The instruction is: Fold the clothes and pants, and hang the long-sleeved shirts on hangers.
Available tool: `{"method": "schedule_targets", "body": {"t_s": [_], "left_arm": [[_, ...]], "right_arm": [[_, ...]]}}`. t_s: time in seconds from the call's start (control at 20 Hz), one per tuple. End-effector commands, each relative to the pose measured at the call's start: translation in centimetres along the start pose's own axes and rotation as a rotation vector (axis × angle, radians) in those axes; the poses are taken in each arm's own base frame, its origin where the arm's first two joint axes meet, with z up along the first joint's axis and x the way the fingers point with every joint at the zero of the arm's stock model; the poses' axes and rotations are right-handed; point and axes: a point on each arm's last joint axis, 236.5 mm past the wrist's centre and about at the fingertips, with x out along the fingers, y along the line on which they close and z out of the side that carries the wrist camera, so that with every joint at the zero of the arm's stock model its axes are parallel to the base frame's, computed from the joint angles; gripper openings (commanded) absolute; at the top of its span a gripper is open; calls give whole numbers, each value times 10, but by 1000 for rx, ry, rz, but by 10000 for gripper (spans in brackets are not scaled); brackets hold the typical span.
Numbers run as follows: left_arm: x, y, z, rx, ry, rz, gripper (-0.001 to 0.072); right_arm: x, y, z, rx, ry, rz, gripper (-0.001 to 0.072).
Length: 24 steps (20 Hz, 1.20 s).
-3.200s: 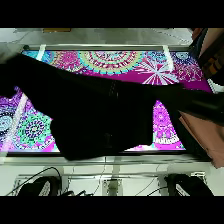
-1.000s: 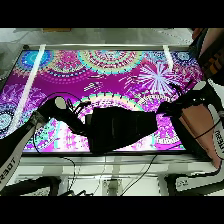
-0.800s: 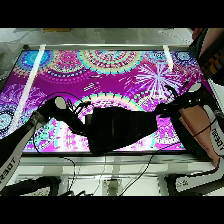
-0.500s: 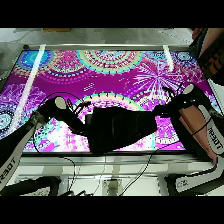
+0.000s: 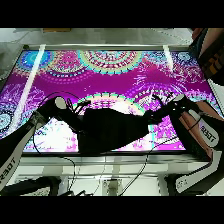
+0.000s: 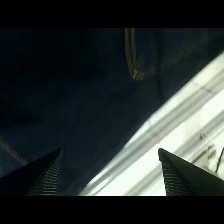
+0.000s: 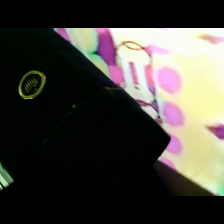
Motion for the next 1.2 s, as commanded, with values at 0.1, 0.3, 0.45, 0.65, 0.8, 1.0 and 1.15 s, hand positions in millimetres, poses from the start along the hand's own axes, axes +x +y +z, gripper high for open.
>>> {"method": "schedule_targets", "body": {"t_s": [0.1,0.3,0.45,0.65,0.8,1.0,1.15], "left_arm": [[-1,9,26,1,-108,39,693],[-2,10,27,1,-114,42,693],[-2,11,29,1,-123,45,693],[-7,24,38,21,-157,108,693],[-38,38,53,96,-195,234,693],[-123,22,88,217,-383,382,693],[-196,-10,100,295,-579,457,693]], "right_arm": [[34,51,-11,-85,66,109,361],[53,55,4,-124,14,49,364],[64,76,14,-126,-28,87,364],[76,117,24,-183,-68,164,34],[51,136,53,-257,-152,146,34],[-47,144,110,-235,-360,32,34],[-156,138,130,-116,-571,-70,34]]}}
